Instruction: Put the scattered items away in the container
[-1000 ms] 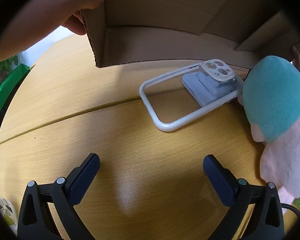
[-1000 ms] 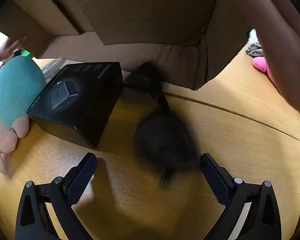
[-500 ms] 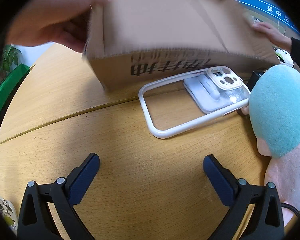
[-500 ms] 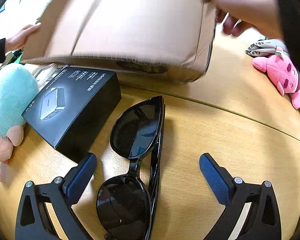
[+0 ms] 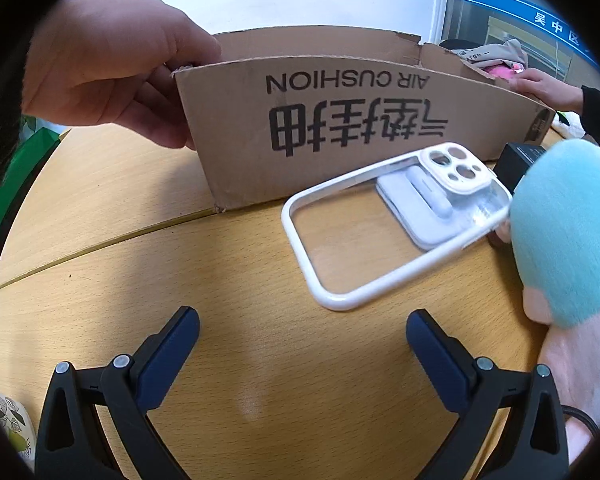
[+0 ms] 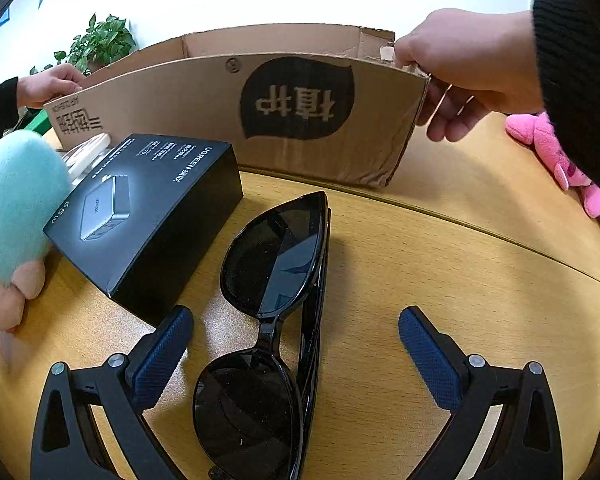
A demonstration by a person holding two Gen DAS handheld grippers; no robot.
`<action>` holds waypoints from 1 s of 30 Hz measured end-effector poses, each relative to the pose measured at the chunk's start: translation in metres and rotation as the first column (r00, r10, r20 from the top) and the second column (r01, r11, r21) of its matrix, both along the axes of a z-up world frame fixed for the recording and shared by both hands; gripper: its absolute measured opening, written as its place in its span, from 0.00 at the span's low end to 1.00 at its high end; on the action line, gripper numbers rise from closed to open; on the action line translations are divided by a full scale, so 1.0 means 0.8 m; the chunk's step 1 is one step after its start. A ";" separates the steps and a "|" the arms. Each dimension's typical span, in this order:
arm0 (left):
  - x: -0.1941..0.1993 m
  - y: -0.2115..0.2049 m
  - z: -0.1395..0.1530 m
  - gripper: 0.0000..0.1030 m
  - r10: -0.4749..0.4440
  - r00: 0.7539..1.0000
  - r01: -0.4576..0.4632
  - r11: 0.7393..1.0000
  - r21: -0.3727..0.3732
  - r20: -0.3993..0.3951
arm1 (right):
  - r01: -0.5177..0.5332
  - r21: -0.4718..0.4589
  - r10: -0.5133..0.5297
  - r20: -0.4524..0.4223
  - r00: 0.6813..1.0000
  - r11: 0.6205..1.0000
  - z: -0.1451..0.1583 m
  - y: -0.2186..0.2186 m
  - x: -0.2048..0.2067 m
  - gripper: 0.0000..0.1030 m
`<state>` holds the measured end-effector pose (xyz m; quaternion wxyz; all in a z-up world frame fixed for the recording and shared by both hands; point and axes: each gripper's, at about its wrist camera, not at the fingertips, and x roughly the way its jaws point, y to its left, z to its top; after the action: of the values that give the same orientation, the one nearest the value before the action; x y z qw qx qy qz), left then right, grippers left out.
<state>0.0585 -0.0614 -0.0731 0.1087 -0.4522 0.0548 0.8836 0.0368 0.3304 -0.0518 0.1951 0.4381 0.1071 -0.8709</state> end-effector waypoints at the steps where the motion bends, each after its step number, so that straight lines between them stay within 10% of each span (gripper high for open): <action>1: 0.000 0.000 0.000 1.00 0.000 1.000 0.000 1.000 0.000 0.000 | 0.000 0.000 0.000 0.000 1.000 1.000 0.000 0.000 0.000 1.00; 30: 0.002 -0.004 -0.001 1.00 -0.008 1.000 0.008 1.000 0.002 0.002 | 0.001 -0.001 -0.001 0.000 1.000 1.000 0.005 0.000 0.000 1.00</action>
<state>0.0599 -0.0645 -0.0736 0.1127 -0.4527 0.0559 0.8827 0.0366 0.3305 -0.0479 0.1948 0.4382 0.1066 -0.8710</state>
